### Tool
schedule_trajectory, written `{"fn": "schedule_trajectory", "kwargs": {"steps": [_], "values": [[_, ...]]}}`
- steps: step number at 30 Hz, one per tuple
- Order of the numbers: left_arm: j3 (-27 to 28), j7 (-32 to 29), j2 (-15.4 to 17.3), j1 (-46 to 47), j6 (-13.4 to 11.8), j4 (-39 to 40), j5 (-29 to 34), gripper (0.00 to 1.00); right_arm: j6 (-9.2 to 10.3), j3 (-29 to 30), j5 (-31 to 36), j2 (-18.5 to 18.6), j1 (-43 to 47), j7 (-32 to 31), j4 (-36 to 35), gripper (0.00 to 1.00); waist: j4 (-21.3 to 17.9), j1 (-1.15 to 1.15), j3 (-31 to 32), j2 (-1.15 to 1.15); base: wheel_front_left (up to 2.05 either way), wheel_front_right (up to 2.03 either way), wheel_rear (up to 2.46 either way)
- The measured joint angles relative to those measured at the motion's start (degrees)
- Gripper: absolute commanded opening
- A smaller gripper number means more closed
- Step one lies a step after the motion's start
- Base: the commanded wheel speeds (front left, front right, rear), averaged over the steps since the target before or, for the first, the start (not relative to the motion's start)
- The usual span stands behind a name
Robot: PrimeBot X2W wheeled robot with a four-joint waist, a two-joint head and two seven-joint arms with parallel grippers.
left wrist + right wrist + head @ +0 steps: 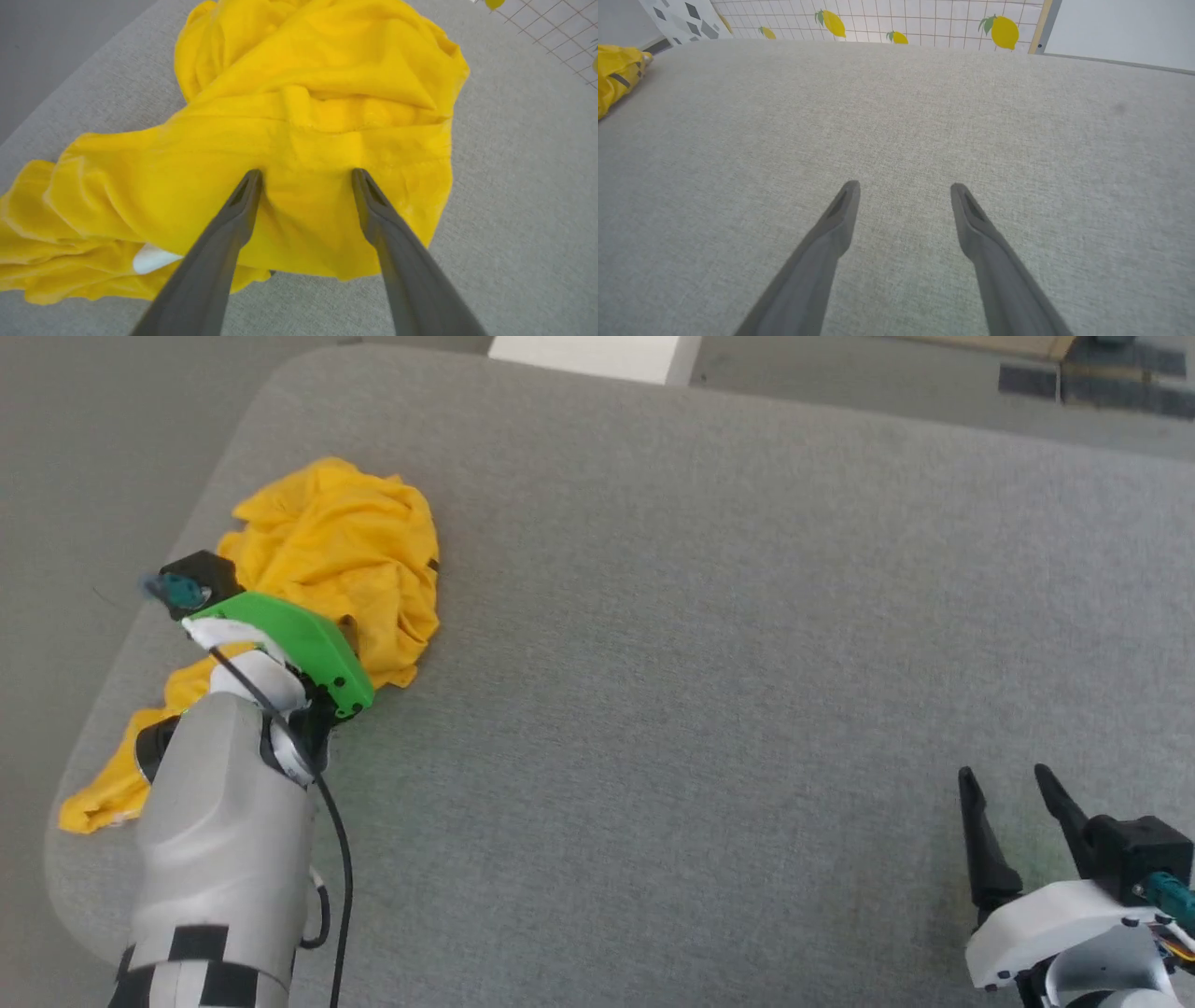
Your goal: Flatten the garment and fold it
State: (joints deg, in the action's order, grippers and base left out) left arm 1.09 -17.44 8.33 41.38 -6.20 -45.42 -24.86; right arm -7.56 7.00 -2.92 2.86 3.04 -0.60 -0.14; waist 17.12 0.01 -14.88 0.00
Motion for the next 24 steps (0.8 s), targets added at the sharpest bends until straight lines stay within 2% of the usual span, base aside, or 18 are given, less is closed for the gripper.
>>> {"fn": "schedule_trajectory", "kwargs": {"steps": [5,10,11,12,14,20,24], "values": [[-0.68,-3.79,-0.54,2.78,-1.01,-5.19,-1.96,1.00,0.00,1.15,0.01,0.00,0.82,-0.43,-1.90,1.00,-0.99,0.00,-4.08,0.00,0.00,0.00,0.00],[-1.11,-4.76,-1.02,5.53,-0.89,-7.65,-3.21,1.00,0.00,1.36,0.00,0.01,1.03,-0.97,-2.87,1.00,-1.23,-0.01,-7.01,0.00,0.00,0.00,0.00],[-1.07,-4.67,-1.02,5.76,-0.78,-7.82,-3.32,0.24,0.00,1.32,0.00,0.01,1.03,-0.97,-3.03,1.00,-1.20,-0.01,-7.31,0.00,0.00,0.00,0.00],[-0.67,-3.86,-1.10,5.84,-0.29,-7.83,-3.80,0.00,0.00,1.21,-0.05,0.01,1.03,-0.98,-3.08,1.00,-1.10,-0.01,-7.40,0.00,0.00,0.00,0.00],[0.08,-1.45,-1.10,5.75,0.19,-8.05,-4.95,0.00,0.00,1.01,-0.13,0.01,1.01,-0.94,-2.92,1.00,-0.99,-0.01,-7.17,0.00,0.00,0.00,0.00],[1.82,10.69,-2.00,5.76,4.05,-5.93,-6.42,0.00,0.00,-0.01,-1.29,0.02,1.01,-0.11,0.25,1.00,-0.35,-0.01,-4.36,0.00,0.00,0.00,0.00],[1.29,14.36,0.89,8.43,6.23,-2.57,-5.53,0.00,0.00,-1.68,-2.99,-0.02,0.86,1.37,3.66,1.00,0.14,-0.01,-1.35,0.00,0.00,0.00,0.00]]}}
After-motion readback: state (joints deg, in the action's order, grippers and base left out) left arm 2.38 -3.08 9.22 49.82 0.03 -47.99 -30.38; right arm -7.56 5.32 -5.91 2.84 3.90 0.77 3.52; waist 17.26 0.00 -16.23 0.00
